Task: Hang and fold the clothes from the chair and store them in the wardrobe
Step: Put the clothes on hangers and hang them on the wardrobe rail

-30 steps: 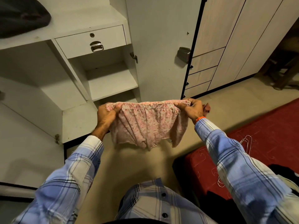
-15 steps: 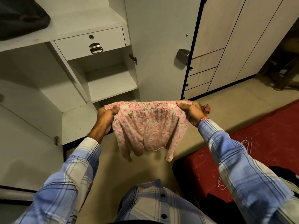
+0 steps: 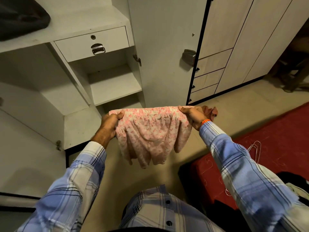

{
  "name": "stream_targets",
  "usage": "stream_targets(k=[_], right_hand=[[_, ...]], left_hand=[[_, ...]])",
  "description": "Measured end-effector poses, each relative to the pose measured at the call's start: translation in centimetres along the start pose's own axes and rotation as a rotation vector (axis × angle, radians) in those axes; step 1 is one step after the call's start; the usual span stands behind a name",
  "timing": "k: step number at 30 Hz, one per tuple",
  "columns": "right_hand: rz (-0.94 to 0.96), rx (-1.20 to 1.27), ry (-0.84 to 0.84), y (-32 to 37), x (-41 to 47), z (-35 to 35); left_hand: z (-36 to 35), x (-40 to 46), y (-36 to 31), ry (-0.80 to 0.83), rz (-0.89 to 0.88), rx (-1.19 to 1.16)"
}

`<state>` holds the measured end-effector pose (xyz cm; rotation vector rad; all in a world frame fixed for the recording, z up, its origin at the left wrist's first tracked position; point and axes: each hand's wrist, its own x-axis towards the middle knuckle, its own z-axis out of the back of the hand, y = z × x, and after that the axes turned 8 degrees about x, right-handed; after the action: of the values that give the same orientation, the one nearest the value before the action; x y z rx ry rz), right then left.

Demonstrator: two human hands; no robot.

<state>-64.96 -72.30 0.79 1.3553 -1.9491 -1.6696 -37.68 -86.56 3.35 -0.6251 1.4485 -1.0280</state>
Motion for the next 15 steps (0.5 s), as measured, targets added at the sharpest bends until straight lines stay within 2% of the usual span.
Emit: stream_targets(k=[6, 11, 13, 15], right_hand=[[0.099, -0.297, -0.160, -1.9, 0.3, -3.8], [0.196, -0.519, -0.097, -2.6, -0.5, -6.9], [0.238, -0.566, -0.068, -2.4, -1.4, -7.8], [0.242, -0.587, -0.019, -2.3, -2.0, -8.4]], left_hand=[[-4.7, -2.4, 0.8, -0.085, -0.100, 0.132], [-8.5, -4.7, 1.5, -0.105, -0.261, 0.307], [-9.5, -5.5, 1.5, -0.146, -0.274, 0.343], [-10.1, -5.7, 1.4, -0.108, -0.285, 0.364]])
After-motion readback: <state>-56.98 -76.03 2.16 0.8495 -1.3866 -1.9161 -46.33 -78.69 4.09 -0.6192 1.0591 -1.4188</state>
